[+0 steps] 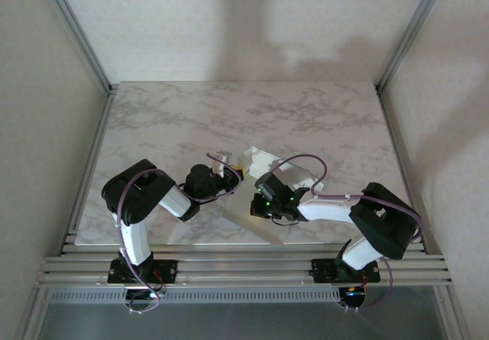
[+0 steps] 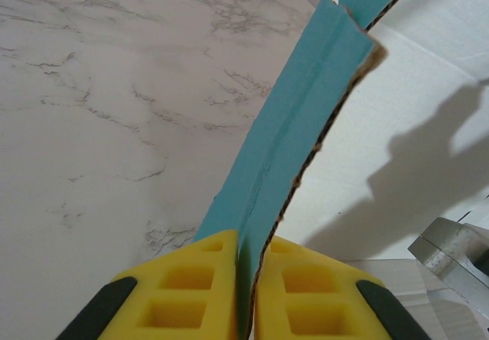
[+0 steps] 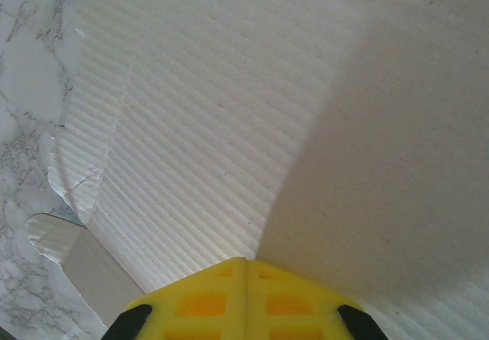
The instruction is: Fold the paper box
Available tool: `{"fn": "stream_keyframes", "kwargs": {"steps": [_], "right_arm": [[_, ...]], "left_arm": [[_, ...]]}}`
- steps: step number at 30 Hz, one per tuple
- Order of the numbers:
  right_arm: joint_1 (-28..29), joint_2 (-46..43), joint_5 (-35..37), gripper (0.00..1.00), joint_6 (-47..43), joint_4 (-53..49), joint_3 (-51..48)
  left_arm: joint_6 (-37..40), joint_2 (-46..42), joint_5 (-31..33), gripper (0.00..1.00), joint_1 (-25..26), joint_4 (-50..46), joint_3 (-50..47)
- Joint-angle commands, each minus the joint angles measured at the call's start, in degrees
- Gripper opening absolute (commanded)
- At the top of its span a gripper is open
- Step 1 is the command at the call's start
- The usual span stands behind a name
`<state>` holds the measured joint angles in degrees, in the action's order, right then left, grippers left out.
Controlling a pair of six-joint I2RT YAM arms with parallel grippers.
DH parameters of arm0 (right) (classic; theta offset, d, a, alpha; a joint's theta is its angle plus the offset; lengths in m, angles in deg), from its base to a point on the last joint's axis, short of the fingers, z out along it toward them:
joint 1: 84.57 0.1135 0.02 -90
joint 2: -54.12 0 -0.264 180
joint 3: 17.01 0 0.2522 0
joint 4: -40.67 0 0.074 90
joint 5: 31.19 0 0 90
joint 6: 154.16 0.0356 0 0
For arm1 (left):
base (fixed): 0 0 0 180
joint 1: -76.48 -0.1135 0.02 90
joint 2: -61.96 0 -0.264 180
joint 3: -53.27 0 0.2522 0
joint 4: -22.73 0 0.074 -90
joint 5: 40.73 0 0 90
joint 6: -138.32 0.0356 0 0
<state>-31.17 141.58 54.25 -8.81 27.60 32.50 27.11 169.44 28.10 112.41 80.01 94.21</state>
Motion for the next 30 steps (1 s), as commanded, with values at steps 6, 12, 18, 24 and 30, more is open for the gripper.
{"fn": "stream_keyframes", "kwargs": {"steps": [6,12,18,24,30], "right_arm": [[0.63,1.57,1.75,0.00,0.90,-0.53,0.80],[0.82,1.66,2.37,0.00,1.08,-0.27,0.62],[1.13,1.44,2.54,0.00,0.86,-0.41,0.87],[1.17,0.53,2.90,0.00,-0.39,-1.40,1.60],[1.19,-3.14,3.15,0.00,-5.78,-2.95,3.60]], "left_arm": [[-0.73,2.82,-0.71,0.13,1.31,-4.05,-2.80],[-0.06,2.97,0.13,0.14,1.78,-3.33,-4.23],[0.27,3.58,0.35,0.14,1.96,-3.18,-4.44],[0.71,3.79,1.09,0.11,2.31,-3.94,-3.98],[1.38,3.96,1.83,0.11,2.74,-4.07,-4.24]]}}
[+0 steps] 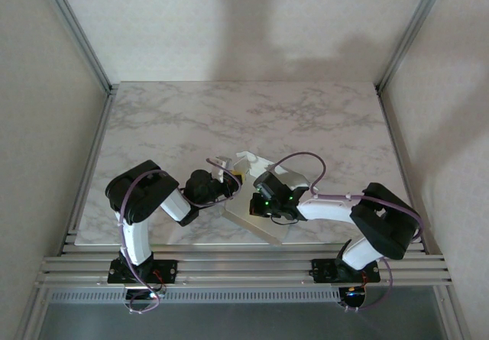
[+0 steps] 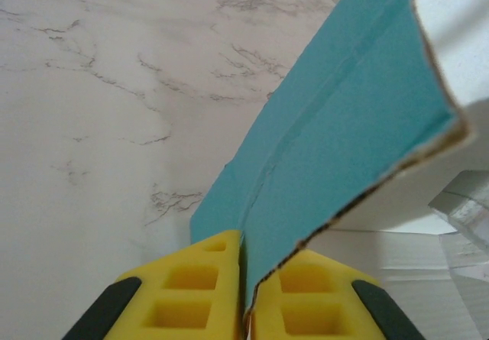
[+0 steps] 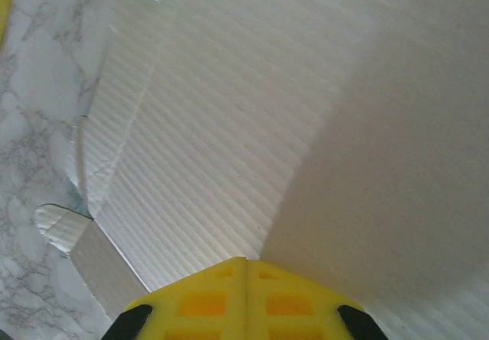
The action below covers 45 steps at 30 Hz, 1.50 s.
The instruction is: Fold the paper box
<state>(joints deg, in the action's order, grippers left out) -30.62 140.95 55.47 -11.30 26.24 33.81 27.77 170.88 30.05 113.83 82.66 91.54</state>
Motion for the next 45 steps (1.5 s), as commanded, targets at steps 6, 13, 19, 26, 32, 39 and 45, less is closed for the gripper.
{"fn": "stream_keyframes", "kwargs": {"steps": [6,13,19,26,32,39,45], "right_arm": [[0.18,-5.81,0.27,0.03,-8.54,-4.26,5.27],[-0.38,-5.25,1.73,0.02,-7.95,-8.78,5.36],[-0.43,-9.81,5.77,0.01,-6.72,-14.08,0.77],[-0.37,-13.79,6.54,0.02,-5.28,-17.35,-3.40],[-0.29,-11.01,5.36,0.00,-3.63,-12.63,-6.49],[0.44,-5.82,3.44,0.00,-2.43,-6.32,-7.09],[0.81,-2.97,1.97,0.00,-1.30,-2.27,-6.74]], "left_arm": [[1.57,2.35,1.10,0.11,2.33,-7.58,-1.13],[3.21,1.34,3.56,0.11,3.50,-11.23,0.22],[4.64,-0.38,4.96,0.11,3.96,-14.32,1.23],[5.96,-1.77,6.78,0.10,5.40,-17.90,3.15],[7.27,-1.70,8.48,0.10,6.94,-20.91,5.35],[8.75,-2.80,10.07,0.11,7.88,-24.23,6.55],[9.35,-2.18,10.93,0.11,8.27,-25.60,6.87]]}}
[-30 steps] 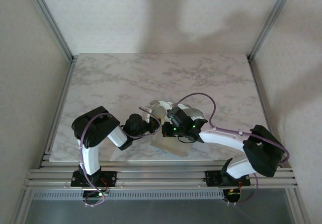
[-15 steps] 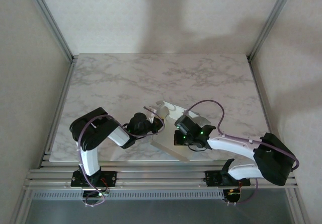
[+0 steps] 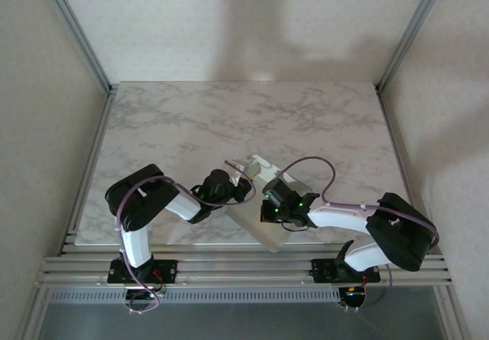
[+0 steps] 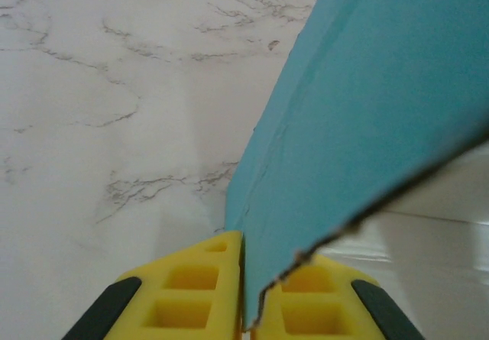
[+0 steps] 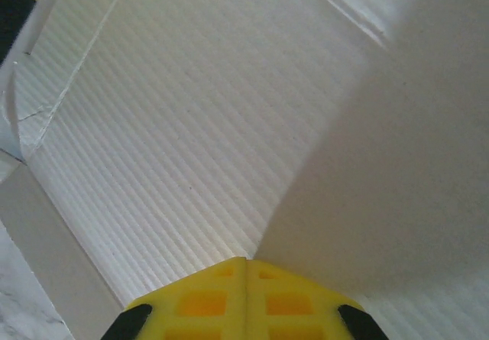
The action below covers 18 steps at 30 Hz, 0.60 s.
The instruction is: Fold the paper box
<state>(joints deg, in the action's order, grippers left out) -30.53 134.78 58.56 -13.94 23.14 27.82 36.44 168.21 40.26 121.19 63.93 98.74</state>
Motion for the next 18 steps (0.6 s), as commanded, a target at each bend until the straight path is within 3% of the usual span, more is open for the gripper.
{"fn": "stream_keyframes", "kwargs": {"steps": [1,12,18], "right_arm": [[0.80,3.31,-1.13,0.00,1.52,1.07,-0.75],[0.87,1.87,-0.58,0.00,1.56,0.18,-1.61],[0.85,1.71,-0.54,0.00,1.71,0.43,-1.96]], "left_arm": [[0.73,0.66,0.84,0.11,0.90,-6.95,-0.28],[0.98,2.59,1.69,0.14,0.91,-7.52,0.54],[1.20,3.27,0.68,0.08,0.86,-7.76,1.25]]}}
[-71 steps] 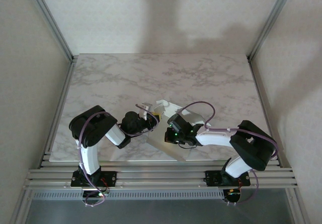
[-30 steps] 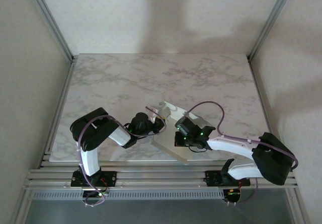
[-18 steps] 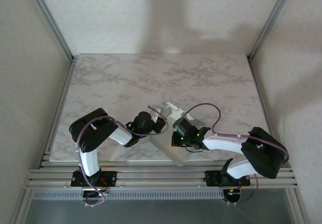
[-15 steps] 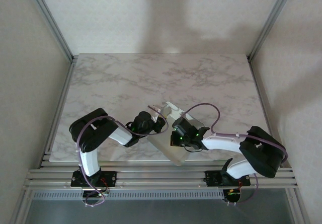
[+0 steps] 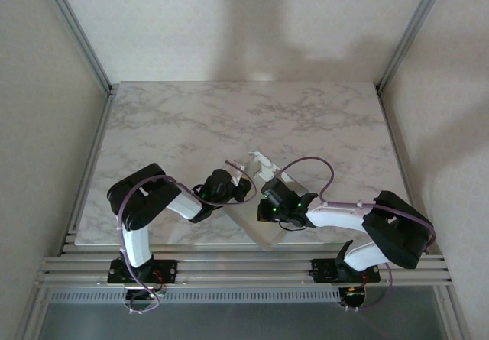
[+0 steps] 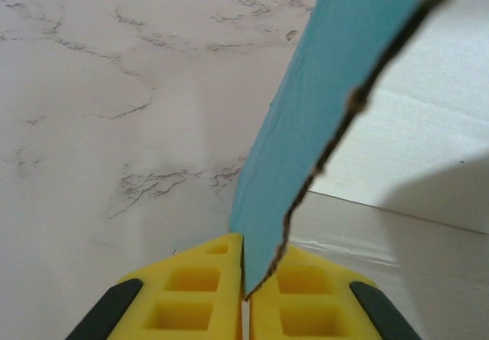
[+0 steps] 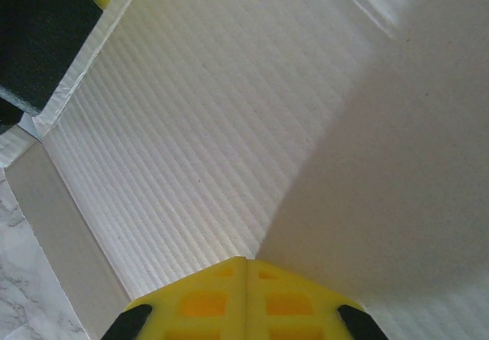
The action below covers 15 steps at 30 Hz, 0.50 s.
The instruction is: Fold the paper box
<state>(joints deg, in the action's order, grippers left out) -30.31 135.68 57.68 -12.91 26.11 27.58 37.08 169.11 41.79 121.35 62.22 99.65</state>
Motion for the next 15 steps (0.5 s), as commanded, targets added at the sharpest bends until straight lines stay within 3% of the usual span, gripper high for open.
{"fn": "stream_keyframes", "kwargs": {"steps": [1,15], "right_arm": [[0.67,0.85,0.43,0.00,0.67,-2.47,-1.67],[0.61,-3.31,-0.72,0.02,-2.80,-4.88,2.77]], "left_arm": [[0.61,2.57,-1.16,0.07,0.71,-6.12,0.43],[2.45,2.46,2.01,0.05,2.42,-7.98,0.25]]}}
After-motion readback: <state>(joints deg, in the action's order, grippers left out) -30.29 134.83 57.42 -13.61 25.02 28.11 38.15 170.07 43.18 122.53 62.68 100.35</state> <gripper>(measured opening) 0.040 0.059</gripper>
